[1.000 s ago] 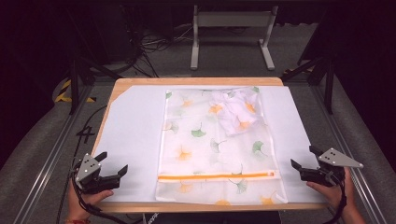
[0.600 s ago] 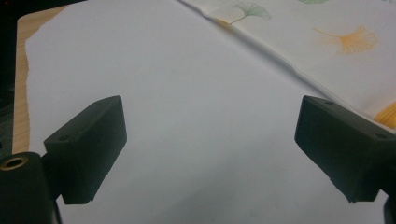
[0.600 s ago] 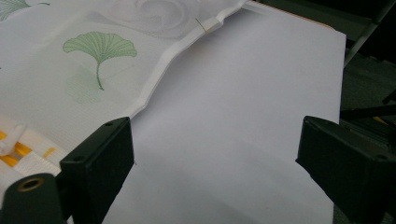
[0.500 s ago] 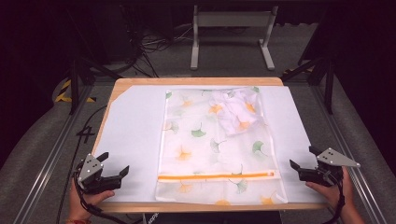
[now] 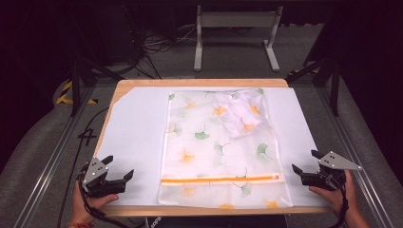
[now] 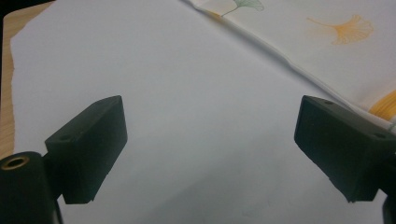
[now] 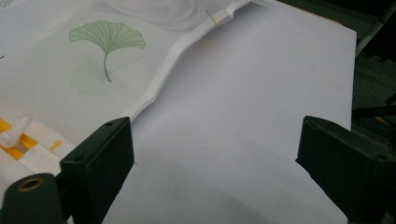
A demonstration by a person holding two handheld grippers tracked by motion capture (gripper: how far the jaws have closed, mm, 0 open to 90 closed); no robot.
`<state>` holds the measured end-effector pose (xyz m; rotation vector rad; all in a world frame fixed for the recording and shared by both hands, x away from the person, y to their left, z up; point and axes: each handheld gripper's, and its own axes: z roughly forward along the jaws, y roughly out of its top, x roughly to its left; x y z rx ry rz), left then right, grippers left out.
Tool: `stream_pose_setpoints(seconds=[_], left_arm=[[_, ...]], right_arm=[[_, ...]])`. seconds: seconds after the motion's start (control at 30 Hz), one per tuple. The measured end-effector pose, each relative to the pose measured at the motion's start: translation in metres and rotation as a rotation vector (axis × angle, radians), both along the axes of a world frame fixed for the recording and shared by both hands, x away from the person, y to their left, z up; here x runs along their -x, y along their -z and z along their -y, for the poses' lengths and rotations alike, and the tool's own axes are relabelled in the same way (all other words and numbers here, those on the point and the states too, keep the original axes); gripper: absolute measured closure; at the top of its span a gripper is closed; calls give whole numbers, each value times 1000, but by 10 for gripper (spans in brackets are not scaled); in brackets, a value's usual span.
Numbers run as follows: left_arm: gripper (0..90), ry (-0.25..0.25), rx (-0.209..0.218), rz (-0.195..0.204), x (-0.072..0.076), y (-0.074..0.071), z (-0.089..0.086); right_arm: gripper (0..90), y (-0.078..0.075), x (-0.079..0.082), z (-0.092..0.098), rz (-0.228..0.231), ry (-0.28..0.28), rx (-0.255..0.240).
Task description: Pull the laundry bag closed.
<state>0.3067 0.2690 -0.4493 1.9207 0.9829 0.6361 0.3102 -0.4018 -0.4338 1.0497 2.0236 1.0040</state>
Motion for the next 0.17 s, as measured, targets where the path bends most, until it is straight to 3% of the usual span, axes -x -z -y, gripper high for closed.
stream_pose_setpoints(seconds=[0.17], left_arm=[[103,8,-3,-2,-3,-1,3]], right_arm=[[113,0,1,-1,-1,1,-1]])
